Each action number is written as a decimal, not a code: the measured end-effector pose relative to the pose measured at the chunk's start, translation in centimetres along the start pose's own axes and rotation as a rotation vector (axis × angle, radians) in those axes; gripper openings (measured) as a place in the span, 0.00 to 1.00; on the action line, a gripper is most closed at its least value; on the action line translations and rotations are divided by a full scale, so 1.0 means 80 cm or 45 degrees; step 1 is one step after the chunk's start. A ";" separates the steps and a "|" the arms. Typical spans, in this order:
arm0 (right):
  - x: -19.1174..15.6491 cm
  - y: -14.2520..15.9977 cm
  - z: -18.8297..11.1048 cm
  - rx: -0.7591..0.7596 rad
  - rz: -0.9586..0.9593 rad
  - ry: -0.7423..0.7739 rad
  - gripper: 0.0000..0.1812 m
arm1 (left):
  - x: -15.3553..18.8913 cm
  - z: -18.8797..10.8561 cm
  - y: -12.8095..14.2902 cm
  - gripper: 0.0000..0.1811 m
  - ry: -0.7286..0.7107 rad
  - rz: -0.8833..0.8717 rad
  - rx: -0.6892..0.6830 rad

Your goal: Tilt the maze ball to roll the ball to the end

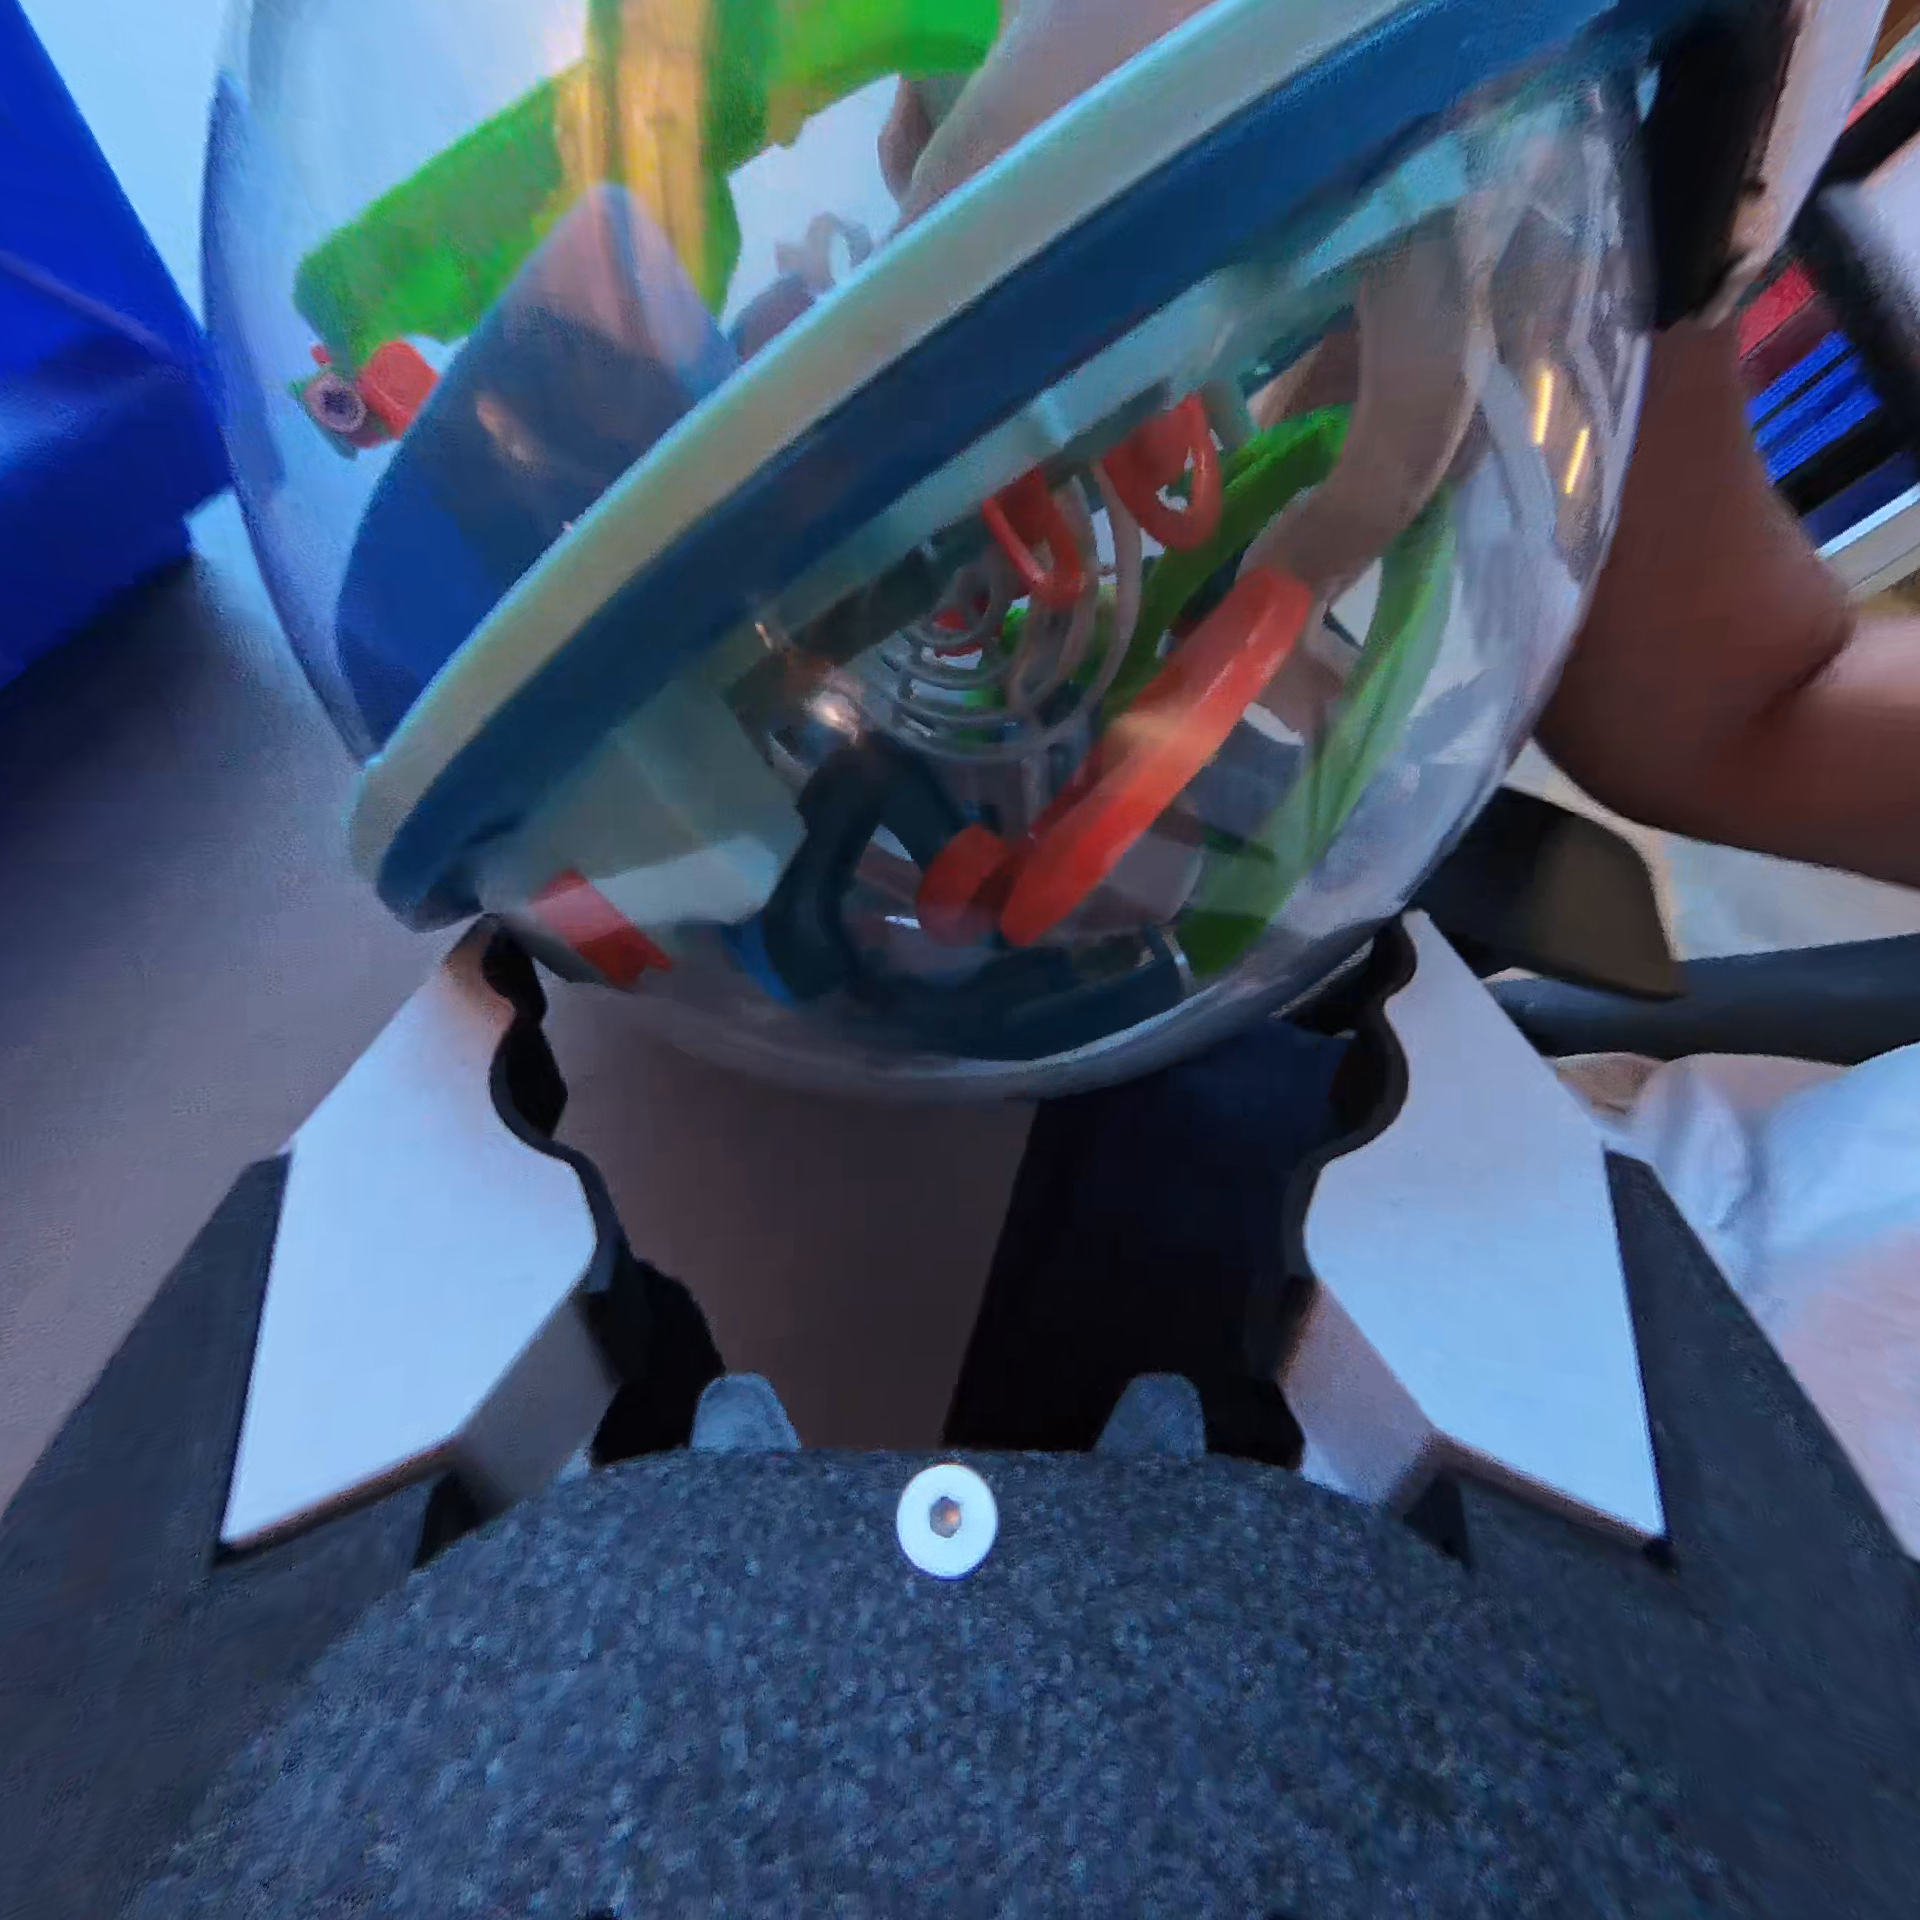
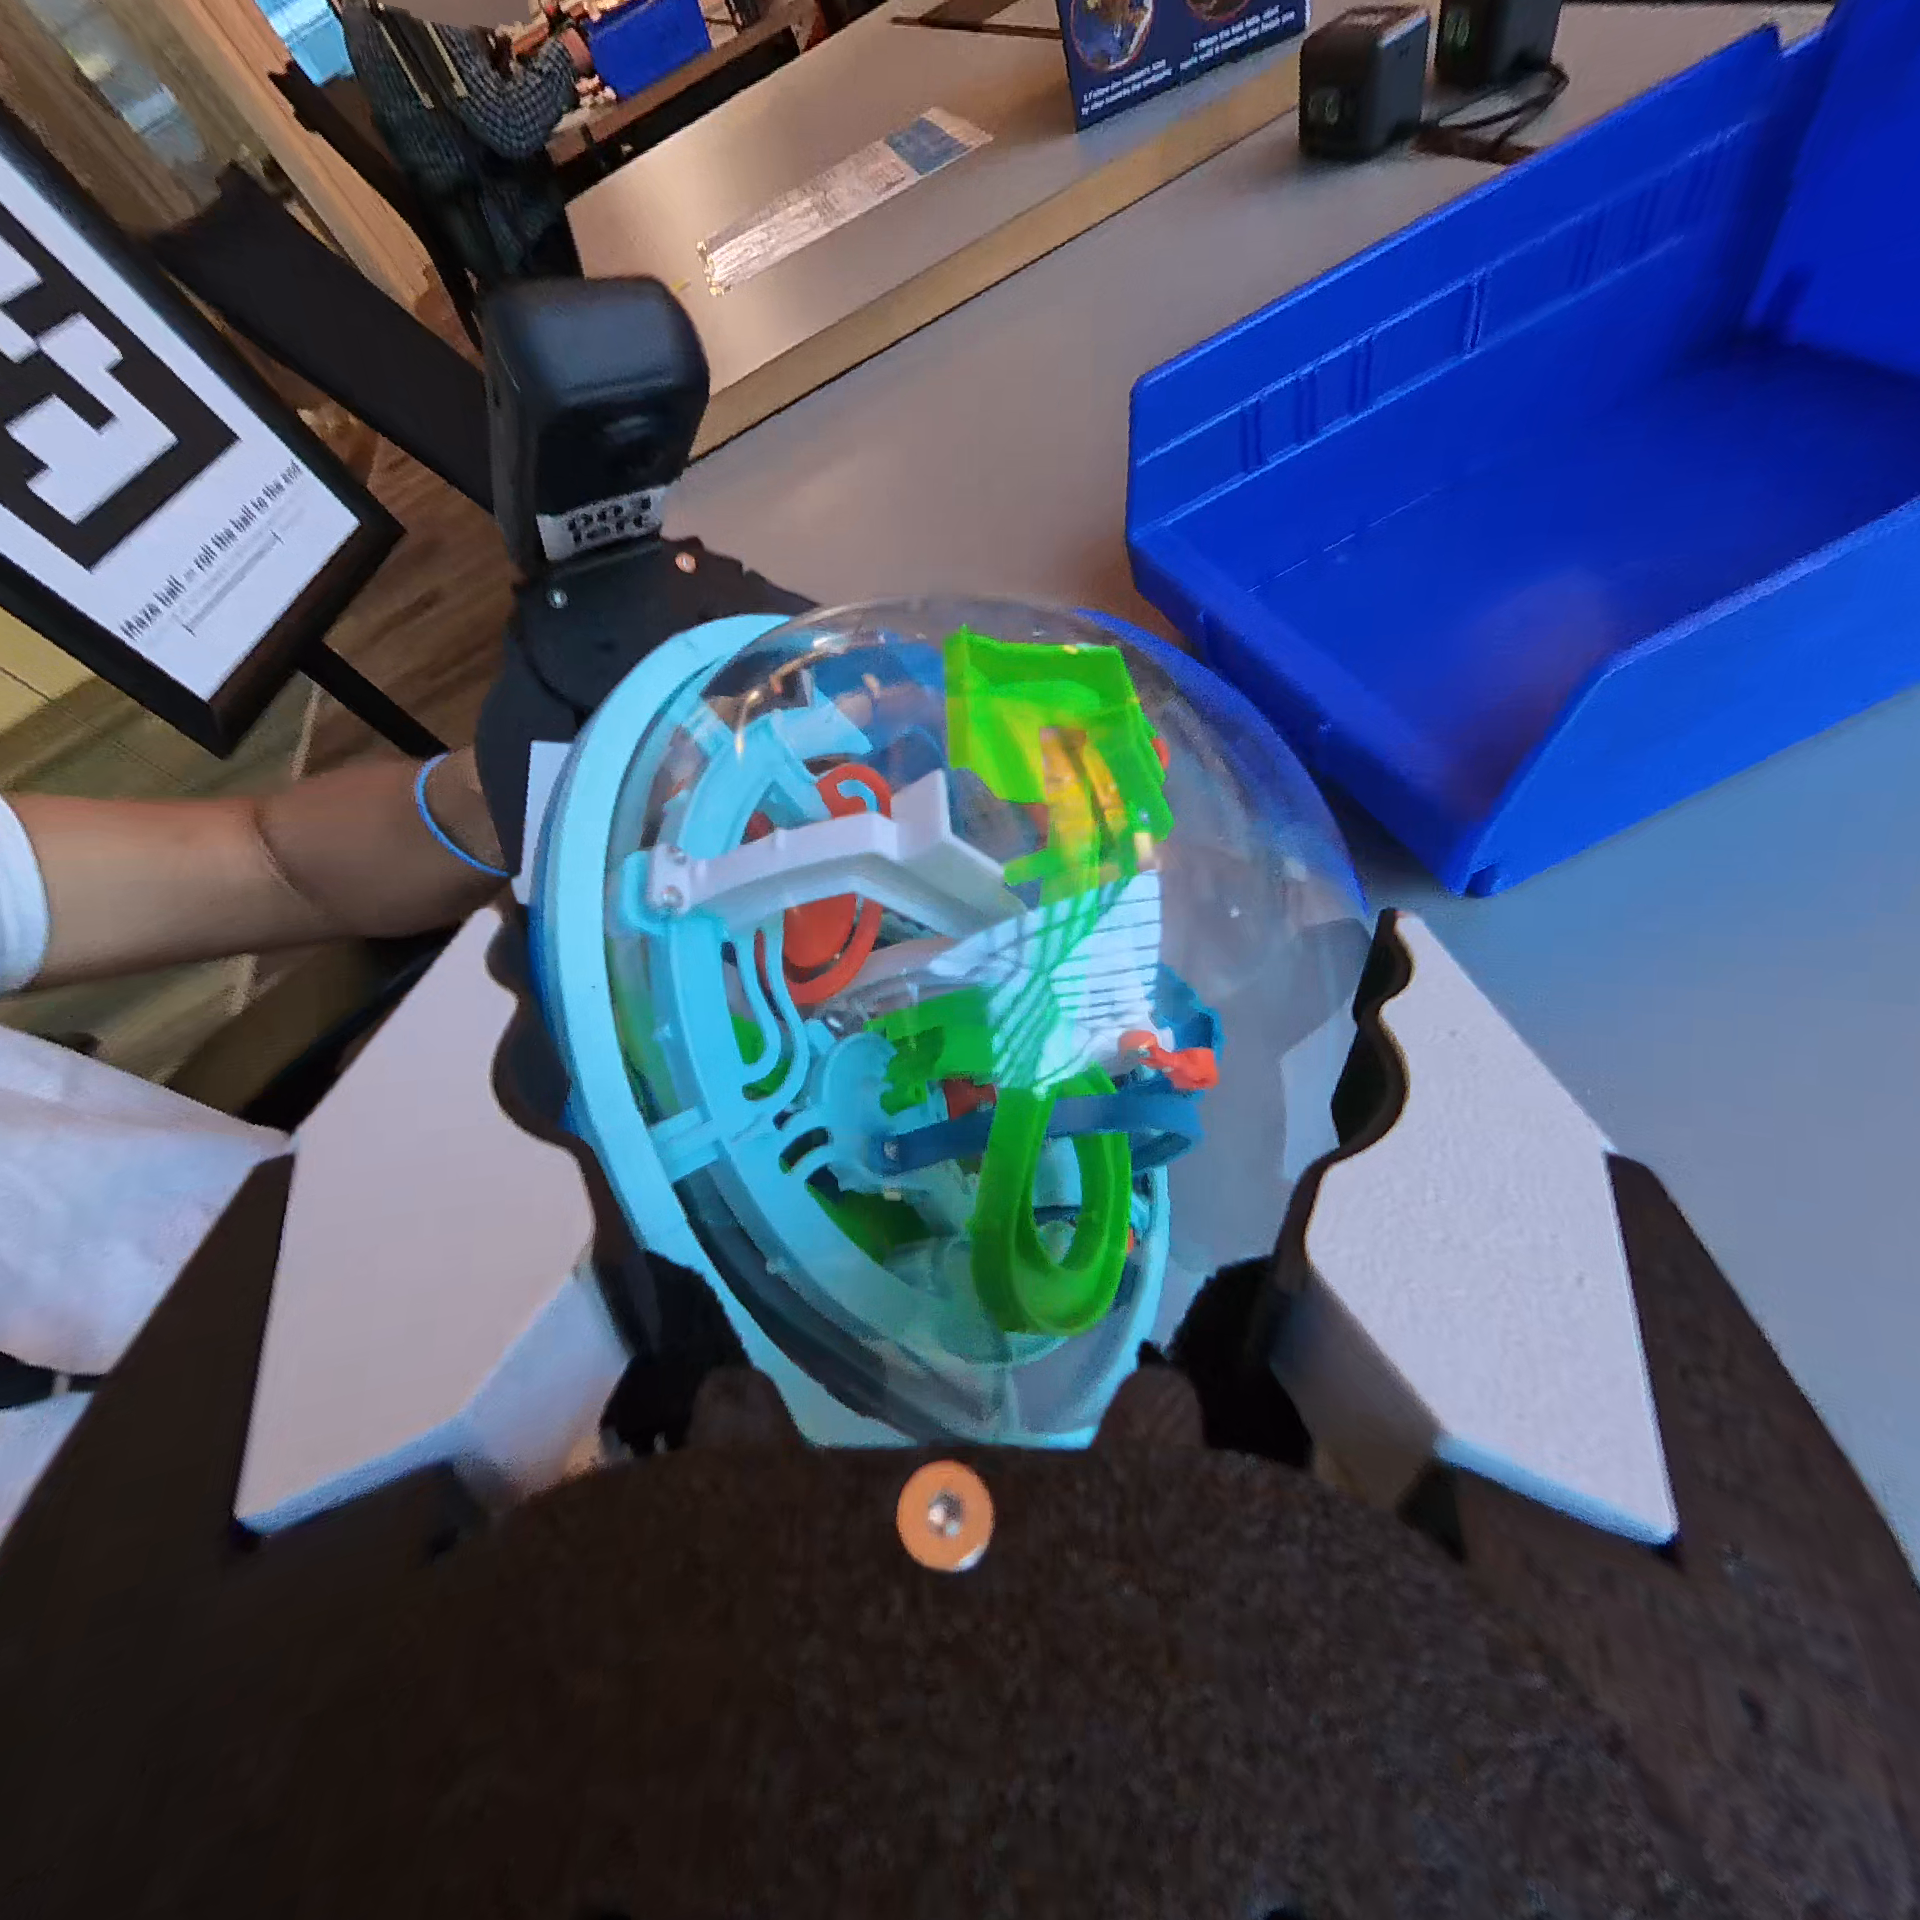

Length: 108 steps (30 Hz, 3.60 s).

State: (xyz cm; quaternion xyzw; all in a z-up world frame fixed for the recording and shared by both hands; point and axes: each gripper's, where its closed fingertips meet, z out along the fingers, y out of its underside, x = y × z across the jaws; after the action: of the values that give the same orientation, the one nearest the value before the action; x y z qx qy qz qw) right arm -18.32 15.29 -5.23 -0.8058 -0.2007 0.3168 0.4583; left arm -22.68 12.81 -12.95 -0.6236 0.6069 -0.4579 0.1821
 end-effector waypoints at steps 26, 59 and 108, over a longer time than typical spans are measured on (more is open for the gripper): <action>0.013 -0.034 0.053 -0.311 0.230 -0.150 0.76 | -0.027 -0.088 -0.021 0.74 0.108 0.152 0.136; 0.050 0.040 -0.065 0.572 -0.301 0.741 0.77 | 0.006 0.002 -0.046 0.71 -0.005 0.001 0.083; -0.026 -0.003 -0.004 0.034 -0.322 0.355 0.83 | -0.005 -0.049 -0.058 0.87 -0.013 0.048 0.451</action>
State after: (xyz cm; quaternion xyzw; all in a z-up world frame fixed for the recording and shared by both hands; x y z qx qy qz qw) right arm -19.58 13.96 -4.20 -0.8041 -0.2308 0.1445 0.5285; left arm -22.99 15.39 -7.41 -0.5726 0.5273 -0.5511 0.3007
